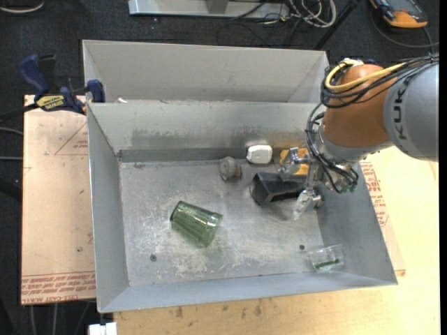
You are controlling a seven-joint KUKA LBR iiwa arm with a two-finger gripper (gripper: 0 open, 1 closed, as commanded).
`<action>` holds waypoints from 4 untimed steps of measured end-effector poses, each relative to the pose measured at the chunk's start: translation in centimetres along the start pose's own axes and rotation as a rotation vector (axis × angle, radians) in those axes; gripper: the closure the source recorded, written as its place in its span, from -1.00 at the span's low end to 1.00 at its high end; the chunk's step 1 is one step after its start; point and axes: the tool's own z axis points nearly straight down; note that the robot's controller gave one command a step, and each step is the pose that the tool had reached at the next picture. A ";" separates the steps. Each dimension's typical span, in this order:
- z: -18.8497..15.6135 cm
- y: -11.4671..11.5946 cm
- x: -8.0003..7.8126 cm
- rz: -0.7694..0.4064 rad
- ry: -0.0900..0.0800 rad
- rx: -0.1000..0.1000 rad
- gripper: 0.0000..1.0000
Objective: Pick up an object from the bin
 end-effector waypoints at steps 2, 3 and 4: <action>2.4 -1.0 -1.7 0.168 -0.004 0.006 1.00; 2.4 -1.0 -1.7 0.167 -0.004 0.006 1.00; -1.5 0.1 -1.6 0.158 0.019 -0.006 1.00</action>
Offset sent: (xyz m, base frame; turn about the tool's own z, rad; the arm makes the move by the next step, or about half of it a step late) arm 0.0140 -0.0026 -0.0320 0.1666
